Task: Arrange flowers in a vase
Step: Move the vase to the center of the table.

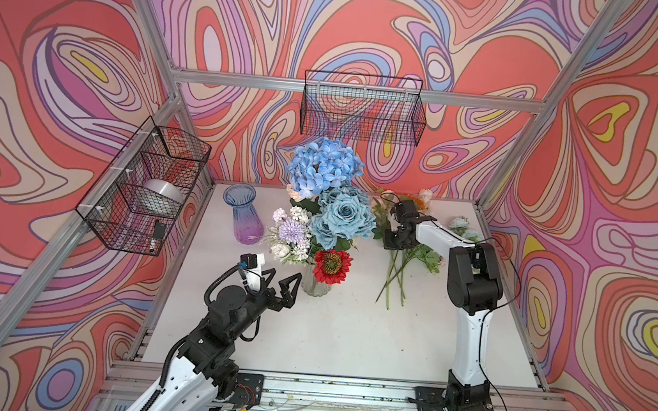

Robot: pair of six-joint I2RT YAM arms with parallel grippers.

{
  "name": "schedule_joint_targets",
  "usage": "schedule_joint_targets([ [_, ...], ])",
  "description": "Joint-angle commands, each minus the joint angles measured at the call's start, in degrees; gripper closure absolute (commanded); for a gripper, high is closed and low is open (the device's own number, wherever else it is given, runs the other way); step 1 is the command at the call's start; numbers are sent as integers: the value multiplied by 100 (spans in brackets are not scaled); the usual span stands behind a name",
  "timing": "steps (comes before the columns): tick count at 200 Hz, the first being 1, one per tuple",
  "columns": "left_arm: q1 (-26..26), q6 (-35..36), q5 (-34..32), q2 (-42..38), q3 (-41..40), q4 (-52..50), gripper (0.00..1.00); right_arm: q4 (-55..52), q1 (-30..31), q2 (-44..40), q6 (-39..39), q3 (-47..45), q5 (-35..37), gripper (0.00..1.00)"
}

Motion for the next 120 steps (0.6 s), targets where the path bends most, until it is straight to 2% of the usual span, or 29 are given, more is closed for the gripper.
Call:
schedule_joint_targets([
  [1, -226, 225, -18, 217, 26, 54, 0, 18, 34, -99, 93, -26, -99, 100],
  [29, -898, 580, -578, 476, 121, 203, 0, 170, 29, -453, 291, -205, -322, 100],
  [58, -1574, 827, -1276, 924, 55, 1034, 0, 433, 26, -952, 536, -487, -705, 100],
  [79, -1988, 1012, -1840, 1526, 98, 1996, 0, 664, 31, -1369, 715, -733, -933, 100],
  [98, -2427, 1112, -3122, 2041, 11, 3100, 0, 836, 32, -1706, 830, -959, -1040, 100],
  [120, -2498, 1452, -3350, 2658, -54, 4621, 0, 1018, 25, -2042, 942, -1209, -1099, 100],
])
